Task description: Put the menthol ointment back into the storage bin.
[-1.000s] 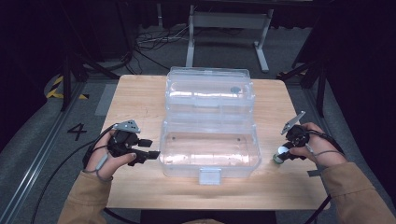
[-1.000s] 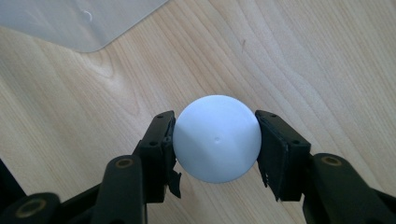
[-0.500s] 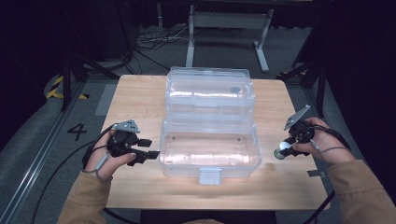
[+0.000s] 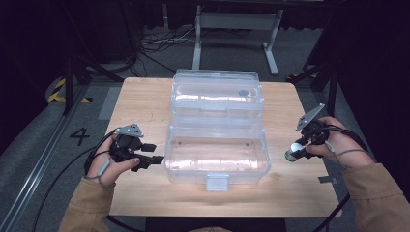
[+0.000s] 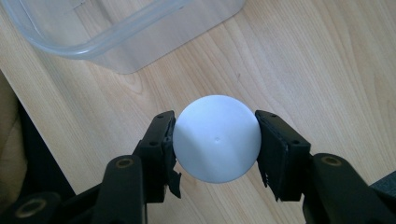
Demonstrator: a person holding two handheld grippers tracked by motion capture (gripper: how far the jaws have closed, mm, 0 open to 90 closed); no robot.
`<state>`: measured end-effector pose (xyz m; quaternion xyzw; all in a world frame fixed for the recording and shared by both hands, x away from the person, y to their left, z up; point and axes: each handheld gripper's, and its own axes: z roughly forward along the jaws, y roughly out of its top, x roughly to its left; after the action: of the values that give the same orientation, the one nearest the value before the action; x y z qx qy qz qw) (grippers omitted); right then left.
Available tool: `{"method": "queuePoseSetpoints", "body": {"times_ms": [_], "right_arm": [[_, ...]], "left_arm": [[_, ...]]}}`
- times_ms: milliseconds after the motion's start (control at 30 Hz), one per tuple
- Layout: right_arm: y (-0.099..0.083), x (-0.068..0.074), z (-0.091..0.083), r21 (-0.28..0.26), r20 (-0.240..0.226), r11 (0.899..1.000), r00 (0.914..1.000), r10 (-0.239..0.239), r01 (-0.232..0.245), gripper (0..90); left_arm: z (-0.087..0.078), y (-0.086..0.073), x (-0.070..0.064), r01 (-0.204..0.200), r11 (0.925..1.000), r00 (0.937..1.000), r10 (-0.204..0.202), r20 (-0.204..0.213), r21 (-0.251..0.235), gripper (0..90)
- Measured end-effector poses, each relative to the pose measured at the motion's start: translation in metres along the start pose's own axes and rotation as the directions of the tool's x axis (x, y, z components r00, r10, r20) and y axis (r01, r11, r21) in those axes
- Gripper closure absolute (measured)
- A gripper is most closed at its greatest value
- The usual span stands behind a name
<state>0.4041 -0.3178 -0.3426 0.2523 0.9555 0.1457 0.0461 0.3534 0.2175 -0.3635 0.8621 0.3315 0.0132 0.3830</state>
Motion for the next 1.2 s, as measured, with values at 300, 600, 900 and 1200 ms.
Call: {"method": "queuePoseSetpoints", "body": {"times_ms": [300, 600, 900, 1200], "right_arm": [[0.013, 0.004, -0.012, -0.009, 0.002, 0.999, 0.9995, -0.030, 0.030, 50.5], [0.024, 0.010, -0.021, -0.033, 0.002, 0.998, 0.9985, -0.055, 0.056, 50.5], [0.038, 0.020, -0.028, -0.049, -0.005, 0.993, 0.9941, -0.109, 0.108, 50.5], [0.048, 0.031, -0.033, -0.070, -0.015, 0.989, 0.9908, -0.135, 0.133, 50.6]], "left_arm": [[-0.002, -0.002, 0.002, 0.022, 0.9997, 0.9996, -0.022, -0.015, -0.007, 42.4], [-0.004, -0.003, 0.004, 0.036, 0.9993, 0.9990, -0.036, -0.026, -0.010, 42.5], [-0.005, -0.004, 0.005, 0.049, 0.9987, 0.9982, -0.050, -0.032, -0.015, 42.5], [-0.005, -0.004, 0.006, 0.049, 0.9987, 0.9982, -0.050, -0.034, -0.013, 42.5]]}}
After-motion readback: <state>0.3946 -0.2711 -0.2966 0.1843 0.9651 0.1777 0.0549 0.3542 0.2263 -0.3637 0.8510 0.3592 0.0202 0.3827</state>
